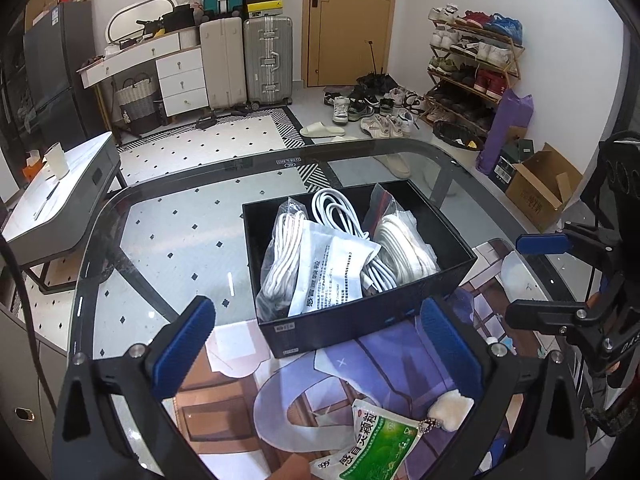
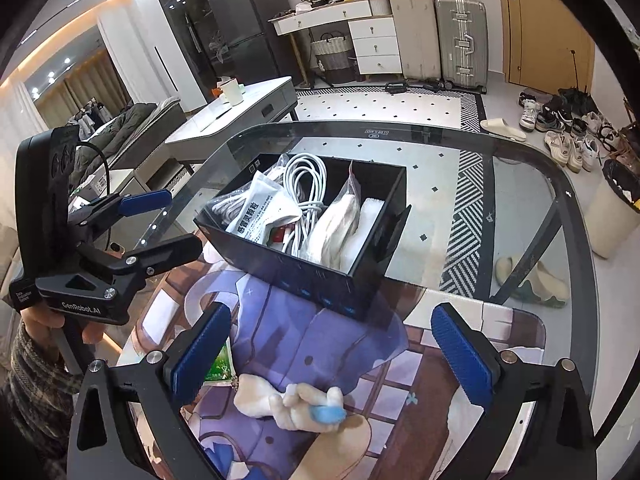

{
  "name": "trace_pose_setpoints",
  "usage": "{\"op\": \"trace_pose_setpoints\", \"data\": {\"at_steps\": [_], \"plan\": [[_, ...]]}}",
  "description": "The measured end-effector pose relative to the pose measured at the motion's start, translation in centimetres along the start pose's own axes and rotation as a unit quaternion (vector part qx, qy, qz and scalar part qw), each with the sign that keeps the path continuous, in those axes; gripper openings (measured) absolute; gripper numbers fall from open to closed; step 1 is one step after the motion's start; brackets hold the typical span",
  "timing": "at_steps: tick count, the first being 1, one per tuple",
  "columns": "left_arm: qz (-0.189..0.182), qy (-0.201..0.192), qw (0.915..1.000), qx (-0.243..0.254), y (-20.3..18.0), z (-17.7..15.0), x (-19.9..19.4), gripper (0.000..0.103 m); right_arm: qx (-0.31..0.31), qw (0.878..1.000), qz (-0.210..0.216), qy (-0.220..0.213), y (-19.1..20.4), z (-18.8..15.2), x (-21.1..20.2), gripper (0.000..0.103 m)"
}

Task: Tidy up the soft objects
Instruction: 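Withdraw both tools from the box over the remaining items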

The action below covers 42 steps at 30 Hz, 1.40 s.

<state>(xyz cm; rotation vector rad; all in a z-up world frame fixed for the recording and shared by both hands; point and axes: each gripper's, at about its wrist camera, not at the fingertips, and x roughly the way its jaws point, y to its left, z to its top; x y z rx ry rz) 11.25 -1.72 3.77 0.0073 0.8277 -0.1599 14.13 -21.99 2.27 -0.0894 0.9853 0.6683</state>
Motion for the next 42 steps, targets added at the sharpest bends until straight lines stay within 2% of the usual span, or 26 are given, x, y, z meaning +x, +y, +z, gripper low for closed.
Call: {"op": "trace_pose_setpoints", "data": {"at_steps": [9,20,25,37,42], "plan": [[0.010,0.003,0.9999,0.009,-0.2,-1.9,-0.2,0.103,-0.028,0.999,0.018,0.001,-0.4,-2.1,-0.3,0.102],[0.011,0.012,0.9997,0.020,-0.5,-3.7,-0.4,0.103,-0.078,0.997,0.017,0.006,0.5,-4.0,0.0,0.102],[0.008,0.015,0.9996,0.023,-0.4,-4.8,-0.4,0.103,-0.081,0.997,0.017,0.012,0.4,-4.8,0.2,0.102],[-0.015,0.015,0.9995,0.025,-0.3,-6.9,-1.3,0.103,-0.129,0.991,0.035,0.030,1.8,-6.3,0.5,0.102],[-0.033,0.020,0.9981,0.048,-1.0,-7.7,-1.6,0.103,-0.144,0.989,0.027,0.035,2.2,-6.9,0.6,0.102]]}}
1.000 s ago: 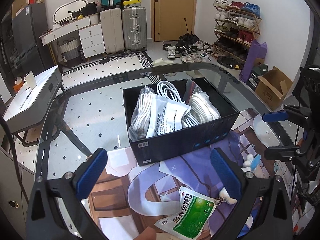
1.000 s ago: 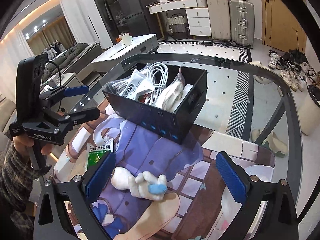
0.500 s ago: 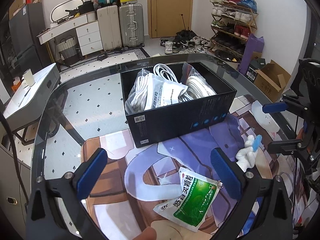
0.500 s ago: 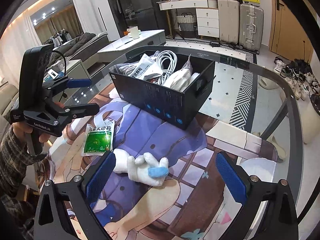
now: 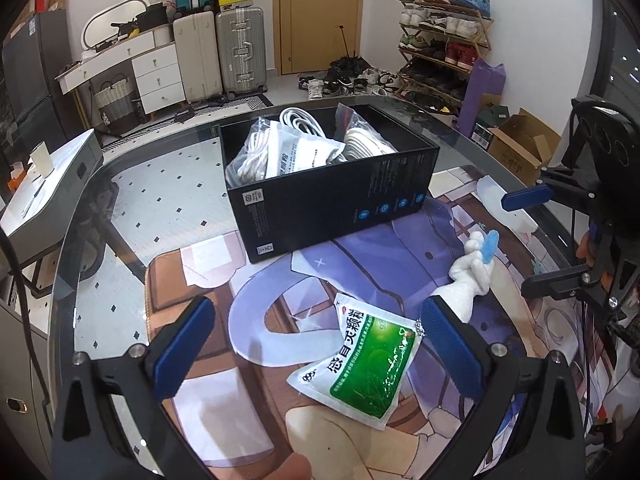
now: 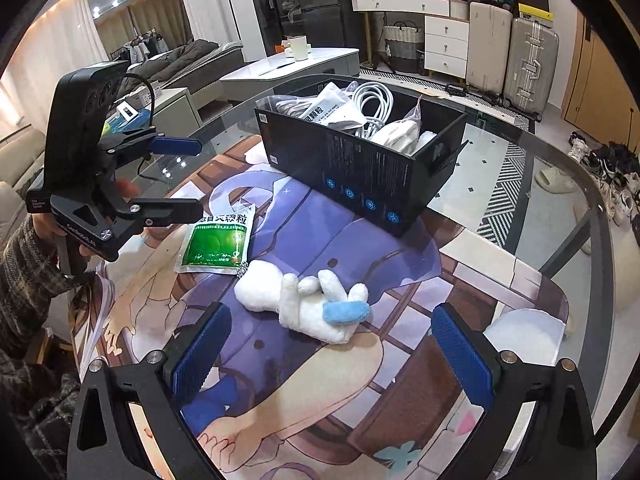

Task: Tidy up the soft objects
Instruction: 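Withdraw both tools from the box over the remaining items, then move the left tool over the green sachet while the right approaches the white plush bunny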

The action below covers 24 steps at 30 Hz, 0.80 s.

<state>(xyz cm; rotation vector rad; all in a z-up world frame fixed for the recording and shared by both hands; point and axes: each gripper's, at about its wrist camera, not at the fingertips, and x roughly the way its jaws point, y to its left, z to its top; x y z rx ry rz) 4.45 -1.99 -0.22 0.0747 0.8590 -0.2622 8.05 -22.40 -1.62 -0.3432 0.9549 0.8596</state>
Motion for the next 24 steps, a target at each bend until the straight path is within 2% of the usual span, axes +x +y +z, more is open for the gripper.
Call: {"op": "trace_pose_setpoints", "data": {"at_steps": [9,24], "plan": [[-0.023,0.021,0.9993,0.022,-0.9,-1.4,0.6,0.103,-0.034,0.999,-0.004,0.017,0.4,-0.7,0.8,0.102],[-0.051,0.036,0.9972,0.041,-1.4,-2.7,1.8,0.103,-0.052,0.997,-0.008,0.056,0.2,-0.9,3.7,0.102]]}}
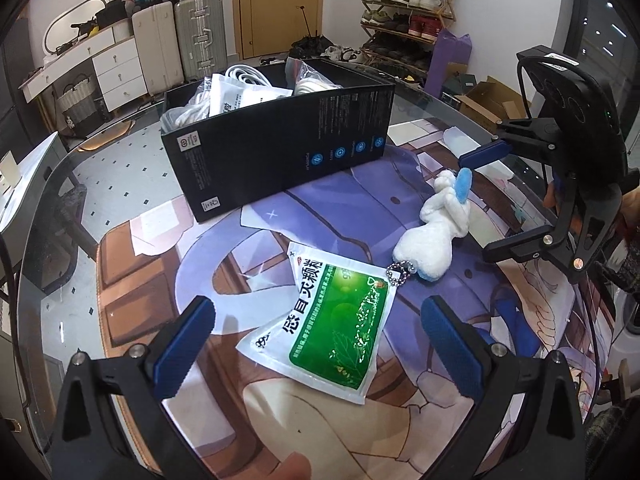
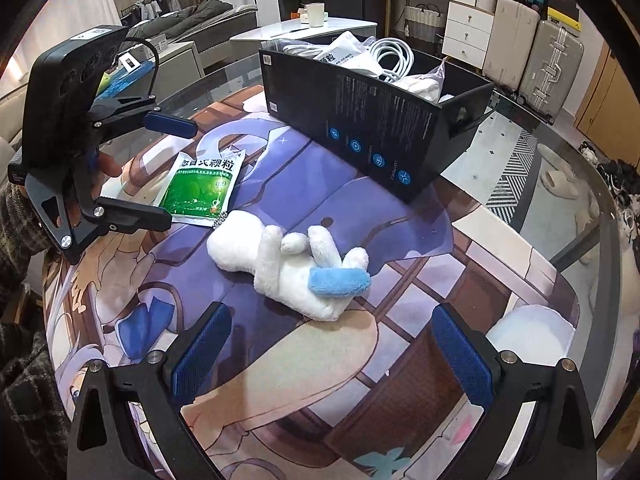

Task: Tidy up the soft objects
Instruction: 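Move the left tool over the green sachet while the right approaches the white plush bunny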

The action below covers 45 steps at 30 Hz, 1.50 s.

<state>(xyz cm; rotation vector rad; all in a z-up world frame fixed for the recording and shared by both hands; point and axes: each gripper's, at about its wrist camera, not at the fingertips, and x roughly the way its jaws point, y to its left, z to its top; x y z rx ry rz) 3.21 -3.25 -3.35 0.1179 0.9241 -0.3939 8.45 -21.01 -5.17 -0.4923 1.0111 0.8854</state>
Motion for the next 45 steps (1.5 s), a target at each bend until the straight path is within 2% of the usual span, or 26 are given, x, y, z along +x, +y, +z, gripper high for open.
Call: {"op": "trace_pose_setpoints", "data": {"at_steps": [11,21,34,45], "plan": [[-0.022,0.013,0.9997,0.006,-0.2,-0.2,1.4,0.103,-0.029,0.999,0.002,0.014,1.0,0.6,1.6,0.102],[-0.001,0.019,0.9992,0.034,-0.9,-0.3,2.2,0.103,-0.051,0.998,0.014,0.026,1.0,2.4,2.7,0.102],[0.000,0.033,0.9988,0.035,-1.2,0.2,2.6,0.103,-0.108,0.993,0.042,0.027,1.8,3.9,3.8,0.102],[0.007,0.023,0.9993,0.027,-1.4,-0.3,2.2,0.102,-0.096,0.994,0.036,0.028,2.1,3.9,3.9,0.102]]}}
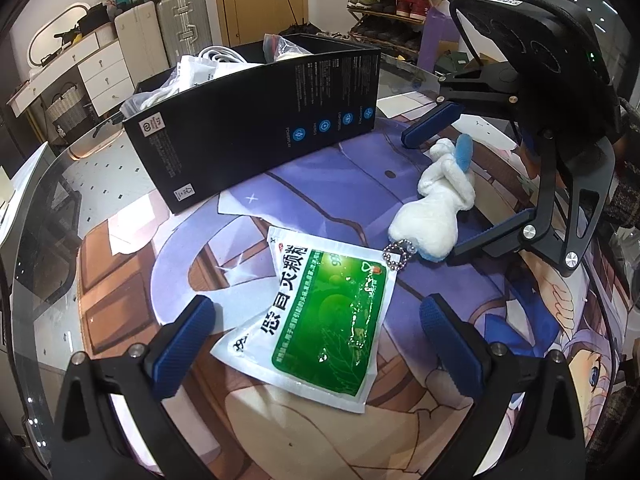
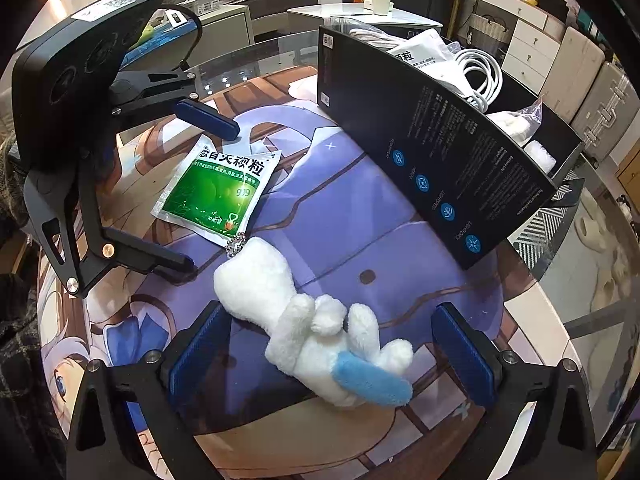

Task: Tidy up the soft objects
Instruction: 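Move the left tool over the green sachet while the right approaches the white plush bunny, then grasp the green sachet with the left tool while the right grasps the plush bunny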

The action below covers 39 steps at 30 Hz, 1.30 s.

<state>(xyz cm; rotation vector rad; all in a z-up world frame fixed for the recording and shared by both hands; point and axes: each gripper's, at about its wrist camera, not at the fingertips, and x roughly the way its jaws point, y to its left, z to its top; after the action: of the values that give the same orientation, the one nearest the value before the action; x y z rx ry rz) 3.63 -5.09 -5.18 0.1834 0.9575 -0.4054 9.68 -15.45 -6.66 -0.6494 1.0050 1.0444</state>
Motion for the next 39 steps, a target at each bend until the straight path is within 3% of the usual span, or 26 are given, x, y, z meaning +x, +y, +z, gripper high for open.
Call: {"op": "trace_pose_setpoints", "data": {"at_steps": [4,9,13,15,16,23,39], "plan": [[0.001,0.002,1.0000,-0.002,-0.1,-0.1,-0.1,0.100,0.004,1.000,-0.003,0.002,0.3,0.0,-0.2,0.098],[-0.001,-0.003,1.0000,0.000,-0.5,-0.2,-0.5,0.093,0.004,1.000,-0.003,-0.003,1.1,-0.2,-0.8,0.080],[0.000,-0.010,0.9999,-0.003,-0.9,-0.5,-0.9,0.085,0.013,1.000,-0.007,-0.001,1.7,-0.4,-1.2,0.072],[-0.001,-0.013,0.9999,-0.003,-1.1,-0.6,-1.1,0.080,0.018,1.000,-0.007,-0.002,2.0,-0.3,-1.5,0.055],[-0.002,-0.014,0.9999,-0.003,-1.2,-0.6,-1.2,0.075,0.022,1.000,-0.011,0.000,2.1,-0.3,-1.5,0.052],[0.005,-0.017,0.9996,-0.023,-0.5,-0.6,-1.7,0.051,0.049,0.999,-0.019,0.007,2.2,-0.4,-1.7,0.049],[0.008,-0.041,0.9960,-0.079,0.7,-1.5,-2.5,0.034,0.150,0.987,-0.024,-0.043,0.6,-2.2,-3.3,0.040]]}}
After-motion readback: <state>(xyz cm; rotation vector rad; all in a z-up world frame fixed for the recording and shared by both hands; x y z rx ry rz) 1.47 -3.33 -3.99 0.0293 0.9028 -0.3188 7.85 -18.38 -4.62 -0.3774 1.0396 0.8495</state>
